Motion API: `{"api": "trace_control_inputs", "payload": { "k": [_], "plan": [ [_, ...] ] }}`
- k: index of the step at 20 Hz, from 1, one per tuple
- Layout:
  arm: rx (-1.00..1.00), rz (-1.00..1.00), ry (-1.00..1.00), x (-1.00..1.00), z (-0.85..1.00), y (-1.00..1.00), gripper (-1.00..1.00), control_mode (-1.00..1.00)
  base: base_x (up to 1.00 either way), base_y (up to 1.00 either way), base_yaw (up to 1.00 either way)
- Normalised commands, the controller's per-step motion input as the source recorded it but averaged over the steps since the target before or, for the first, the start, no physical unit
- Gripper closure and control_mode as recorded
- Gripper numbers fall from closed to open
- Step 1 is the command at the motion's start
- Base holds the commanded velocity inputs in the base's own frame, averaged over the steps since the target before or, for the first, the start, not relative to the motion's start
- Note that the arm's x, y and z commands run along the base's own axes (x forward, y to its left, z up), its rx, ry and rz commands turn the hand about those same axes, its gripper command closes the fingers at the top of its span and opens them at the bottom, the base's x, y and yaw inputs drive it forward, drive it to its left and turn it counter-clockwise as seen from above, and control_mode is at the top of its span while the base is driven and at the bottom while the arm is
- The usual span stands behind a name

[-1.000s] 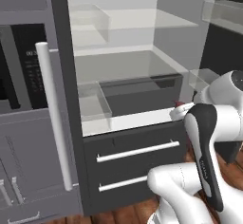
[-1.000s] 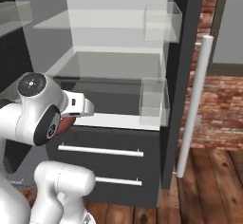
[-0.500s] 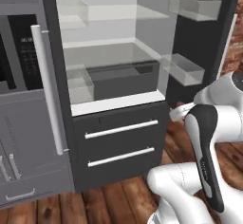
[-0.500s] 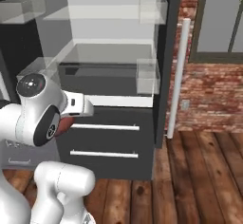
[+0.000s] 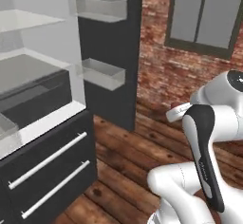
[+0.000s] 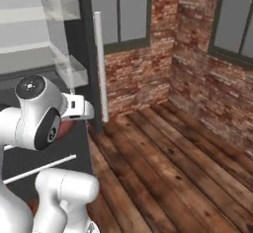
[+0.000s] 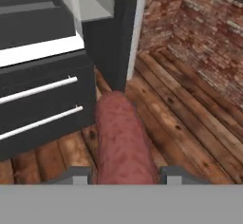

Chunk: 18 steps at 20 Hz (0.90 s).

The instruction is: Retrieve the sausage and cheese from the fridge and place them on the cutting board on the counter.

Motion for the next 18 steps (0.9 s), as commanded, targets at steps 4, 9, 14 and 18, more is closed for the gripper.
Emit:
{"api": "trace_control_inputs", "payload": {
  "k": [4,9,14,18],
  "plan": [
    [0.0,0.0,0.0,0.0,0.0,0.0,1.0,1.0,0.0,0.02,-1.0],
    [0.0,0.0,0.0,0.0,0.0,0.0,1.0,1.0,0.0,0.01,-1.0],
    [0.0,0.0,0.0,0.0,0.0,0.0,1.0,1.0,0.01,0.0,-0.99],
    [0.0,0.0,0.0,0.0,0.0,0.0,1.0,1.0,0.12,0.0,-0.9]
  ]
}}
